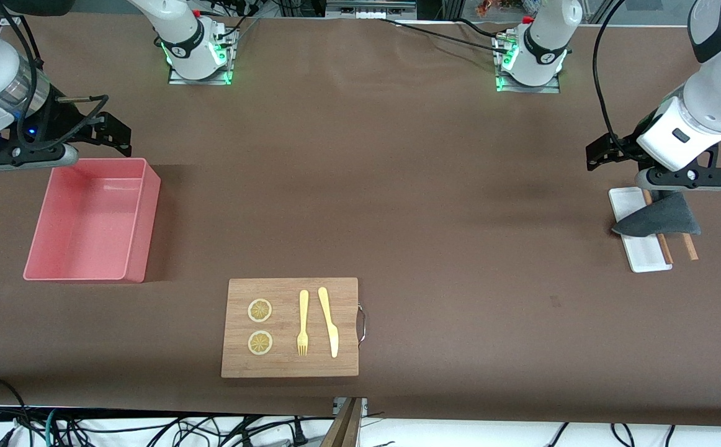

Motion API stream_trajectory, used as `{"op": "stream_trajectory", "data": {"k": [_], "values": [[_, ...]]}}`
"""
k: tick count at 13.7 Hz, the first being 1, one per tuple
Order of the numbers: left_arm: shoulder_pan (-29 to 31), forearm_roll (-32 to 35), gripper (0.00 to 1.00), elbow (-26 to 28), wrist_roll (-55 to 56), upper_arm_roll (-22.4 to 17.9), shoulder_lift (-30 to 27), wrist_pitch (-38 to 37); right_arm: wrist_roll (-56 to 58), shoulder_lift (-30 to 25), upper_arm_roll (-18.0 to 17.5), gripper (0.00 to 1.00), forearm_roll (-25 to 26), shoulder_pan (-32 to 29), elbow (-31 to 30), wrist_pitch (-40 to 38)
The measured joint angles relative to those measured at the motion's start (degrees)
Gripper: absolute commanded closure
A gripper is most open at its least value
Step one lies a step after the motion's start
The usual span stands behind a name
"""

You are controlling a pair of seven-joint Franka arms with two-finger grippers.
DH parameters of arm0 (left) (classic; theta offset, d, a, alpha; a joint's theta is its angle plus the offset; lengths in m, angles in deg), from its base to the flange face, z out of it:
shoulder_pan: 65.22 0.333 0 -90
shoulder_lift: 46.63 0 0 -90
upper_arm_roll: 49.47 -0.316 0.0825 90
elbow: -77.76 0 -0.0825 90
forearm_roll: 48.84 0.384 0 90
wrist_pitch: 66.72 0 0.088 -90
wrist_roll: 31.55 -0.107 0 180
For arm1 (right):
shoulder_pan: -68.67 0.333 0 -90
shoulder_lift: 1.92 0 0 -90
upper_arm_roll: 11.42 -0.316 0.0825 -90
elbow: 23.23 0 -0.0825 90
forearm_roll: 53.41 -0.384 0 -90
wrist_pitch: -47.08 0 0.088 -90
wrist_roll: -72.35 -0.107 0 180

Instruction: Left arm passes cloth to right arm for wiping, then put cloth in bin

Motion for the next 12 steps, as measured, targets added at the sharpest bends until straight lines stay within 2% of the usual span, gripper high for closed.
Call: {"op": "stream_trajectory", "data": {"k": [7,12], "values": [[1.35,0.02,0.0,-0.01,-8.87,-0.63,0.75,-0.12,0.0,0.0,-0.01,0.01,0.0,0.0,0.0,0.0],[12.14,0.02,0.0,-2.11,-32.88,-1.27,4.39,-0.03,0.0,0.0,-0.04,0.01,0.01,0.01,0.01,0.0]]}}
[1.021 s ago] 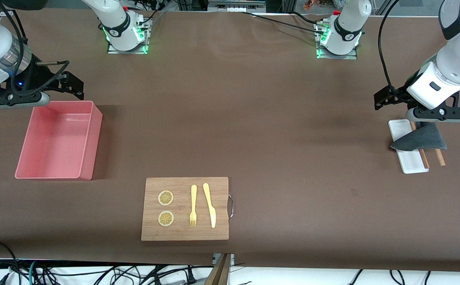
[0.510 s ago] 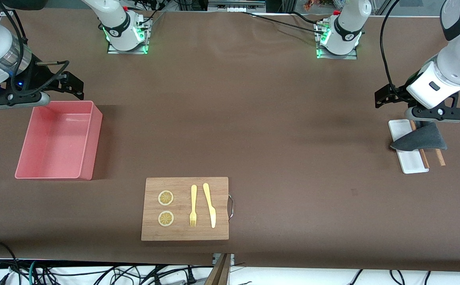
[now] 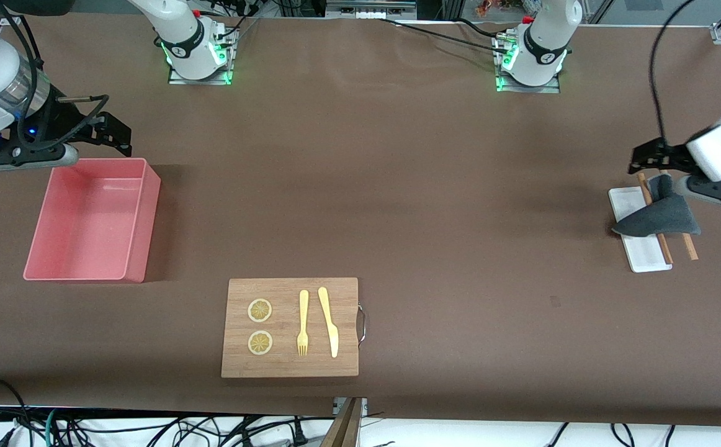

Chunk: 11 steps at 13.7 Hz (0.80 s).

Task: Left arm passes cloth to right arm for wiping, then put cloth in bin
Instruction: 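Lower the left gripper onto the grey cloth on the white tray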

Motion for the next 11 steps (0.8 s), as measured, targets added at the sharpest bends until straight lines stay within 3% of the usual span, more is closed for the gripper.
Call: {"op": "stream_trajectory", "data": {"k": [5,7,11], "values": [[19.23,-7.29,0.0,-3.96,-32.04,-0.5,8.25,0.0,0.0,0.01,-0.01,0.01,0.01,-0.01,0.04,0.0],[24.56,-10.12,0.0,-6.23,-43.67,-0.54,15.56,0.56,0.0,0.01,-0.01,0.01,0.02,-0.01,0.04,-0.02],[30.93,-15.81,0.0,-15.93,-59.92,-0.46,32.98,1.09,0.0,0.01,-0.02,0.01,0.02,-0.01,0.05,-0.03]]}}
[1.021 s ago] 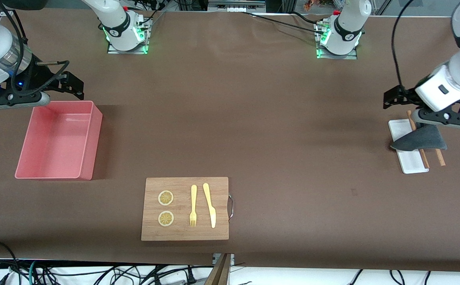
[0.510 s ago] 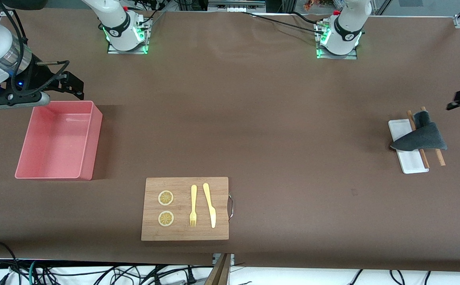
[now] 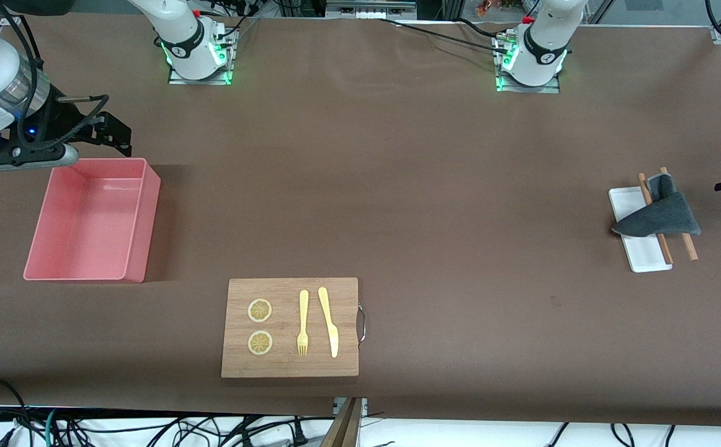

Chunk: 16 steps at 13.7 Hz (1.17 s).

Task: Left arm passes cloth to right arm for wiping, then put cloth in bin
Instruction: 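Lower the left gripper onto the grey cloth on the white tray, then close the left gripper on the grey cloth and lift it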

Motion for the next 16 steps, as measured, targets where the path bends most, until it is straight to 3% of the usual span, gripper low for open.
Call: {"op": "stream_trajectory", "data": {"k": [6,10,13,16], "values": [[7.22,-10.18,0.0,-0.8,-21.77,0.07,8.88,-3.12,0.0,0.0,-0.01,0.01,0.0,0.01,0.0,0.0],[9.51,-12.6,0.0,0.1,-29.33,0.11,12.97,-5.3,0.0,0.0,-0.01,0.01,0.0,0.01,0.0,-0.01],[9.81,-14.46,0.23,0.14,-30.97,0.53,14.47,-5.75,0.0,0.0,-0.01,0.01,0.0,0.01,0.0,-0.01],[9.66,-14.76,0.34,0.16,-31.02,1.52,14.92,-6.1,0.0,0.0,-0.01,0.01,0.0,0.01,0.0,-0.01]]}}
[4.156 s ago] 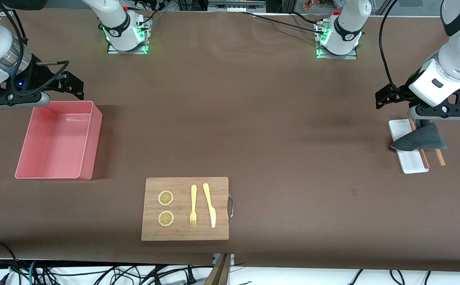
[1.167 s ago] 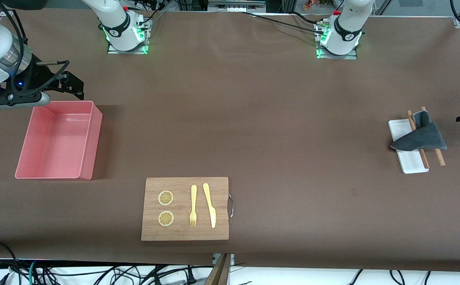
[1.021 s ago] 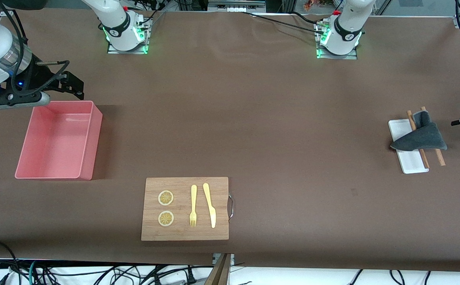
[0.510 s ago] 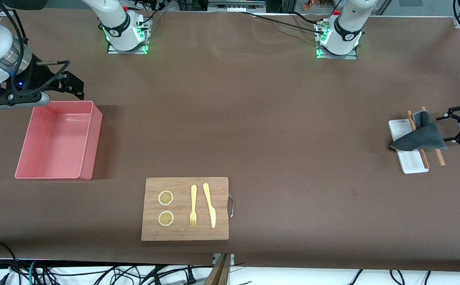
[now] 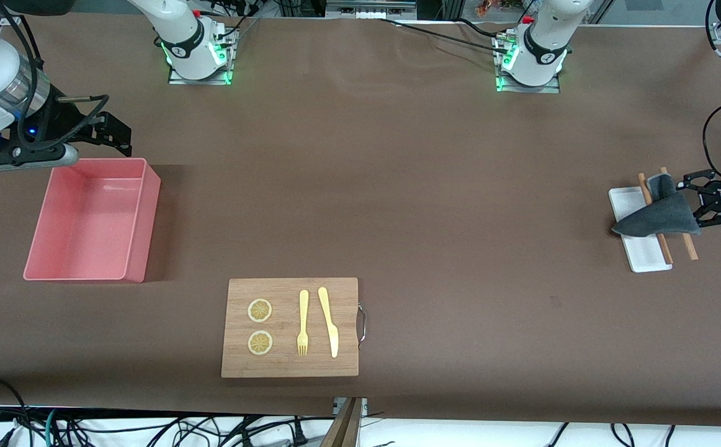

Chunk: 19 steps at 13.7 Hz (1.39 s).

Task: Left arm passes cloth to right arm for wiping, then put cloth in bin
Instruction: 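Close the left gripper on the grey cloth and lift it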

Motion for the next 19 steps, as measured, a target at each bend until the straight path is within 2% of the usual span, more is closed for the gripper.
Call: {"op": "stream_trajectory", "data": {"k": [2,3,6,7,19], "values": [[-0.04,-0.15,0.52,0.04,-0.07,0.02,0.97,-0.04,0.0,0.0,0.0,0.01,0.0,0.0,0.0,0.0],[-0.04,-0.33,0.54,0.04,-0.2,0.04,1.33,-0.04,0.0,0.0,0.0,0.01,0.0,0.0,0.0,0.0],[-0.05,-0.47,0.93,-0.04,-0.3,0.17,1.59,-0.04,0.0,0.0,0.0,0.01,0.0,0.0,0.0,0.0],[-0.05,-0.47,1.0,-0.13,-0.32,0.2,1.59,-0.04,0.0,0.0,-0.01,0.01,0.0,0.0,0.0,0.0],[0.09,-0.48,1.0,-2.02,0.74,-0.07,0.23,-0.4,0.0,0.0,-0.02,0.01,0.0,0.0,0.0,0.0]]}}
